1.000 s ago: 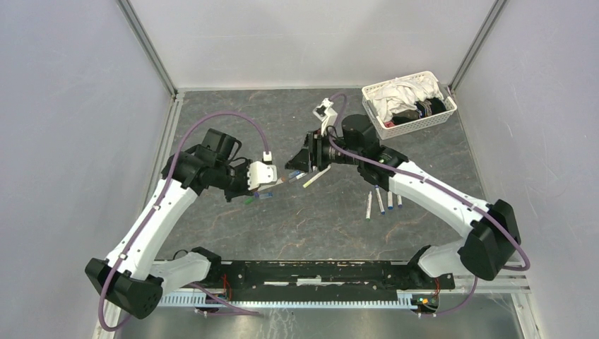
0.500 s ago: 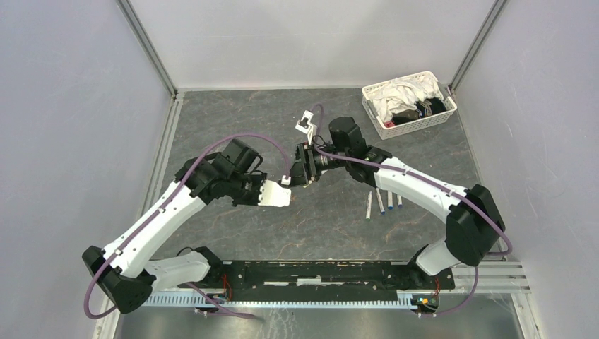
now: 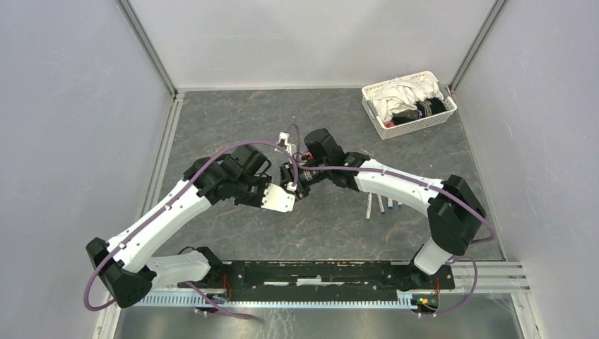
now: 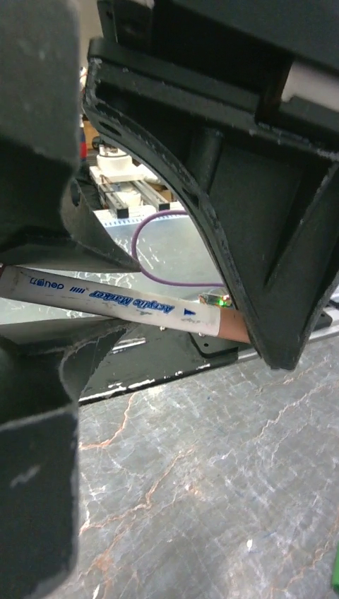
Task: Open the pen caps
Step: Open the pen cap from the pen.
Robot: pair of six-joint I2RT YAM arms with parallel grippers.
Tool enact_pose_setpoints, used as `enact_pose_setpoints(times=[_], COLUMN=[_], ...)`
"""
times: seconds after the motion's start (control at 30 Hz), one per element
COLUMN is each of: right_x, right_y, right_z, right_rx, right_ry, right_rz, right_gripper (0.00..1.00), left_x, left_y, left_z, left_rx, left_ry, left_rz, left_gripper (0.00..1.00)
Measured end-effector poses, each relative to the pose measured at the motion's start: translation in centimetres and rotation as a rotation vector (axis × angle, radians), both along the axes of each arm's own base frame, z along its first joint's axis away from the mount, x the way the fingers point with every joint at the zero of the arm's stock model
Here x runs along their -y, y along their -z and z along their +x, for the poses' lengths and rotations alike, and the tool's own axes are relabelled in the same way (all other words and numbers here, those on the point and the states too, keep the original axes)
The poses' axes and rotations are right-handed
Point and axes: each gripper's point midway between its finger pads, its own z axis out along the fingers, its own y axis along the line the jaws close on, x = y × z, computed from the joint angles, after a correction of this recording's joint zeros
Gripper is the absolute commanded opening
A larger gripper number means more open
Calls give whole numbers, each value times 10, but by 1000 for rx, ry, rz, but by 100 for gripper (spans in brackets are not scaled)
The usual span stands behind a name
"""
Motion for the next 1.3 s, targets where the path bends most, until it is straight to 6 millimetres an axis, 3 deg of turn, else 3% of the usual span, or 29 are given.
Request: enact_pose_setpoints(times=[0.03, 0.07, 0.1, 0.13, 0.23, 0.4, 0.67, 0.87, 0.97, 1.23, 1.3], right_x=[0, 0, 2, 3, 3, 9, 23, 25, 26, 26, 26], right_y=[1, 2, 6, 8, 7, 4, 2, 5, 5, 4, 3], right_z=[-1, 0, 2, 2, 2, -5, -12, -17, -17, -17, -16], right_rx=[-6, 1, -3, -17, 1, 56, 121, 113, 115, 133, 143], right_ry=[-2, 1, 16, 15, -3, -58, -86, -100, -99, -87, -81], right_rz=[-5, -10, -32, -40, -22, 19, 58, 64, 68, 91, 102], right_gripper=[11, 4, 0, 0, 0, 0, 0, 0, 0, 0, 0], left_x=[0, 0, 0, 0, 3, 14, 20, 23, 23, 26, 27], left_y=[0, 0, -1, -2, -2, -11, -12, -9, -10, -9, -9], left_z=[0, 0, 0, 0, -2, -10, -29, -33, -33, -36, -36], left_rx=[4, 4, 4, 7, -9, -59, -161, -192, -194, -221, -224], left_ry=[0, 1, 2, 1, 9, 41, 76, 82, 76, 68, 69], left_rz=[4, 6, 5, 2, -7, -53, -85, -89, -92, -106, -108], left_gripper=[8, 25, 44, 53, 62, 61, 29, 24, 25, 44, 45])
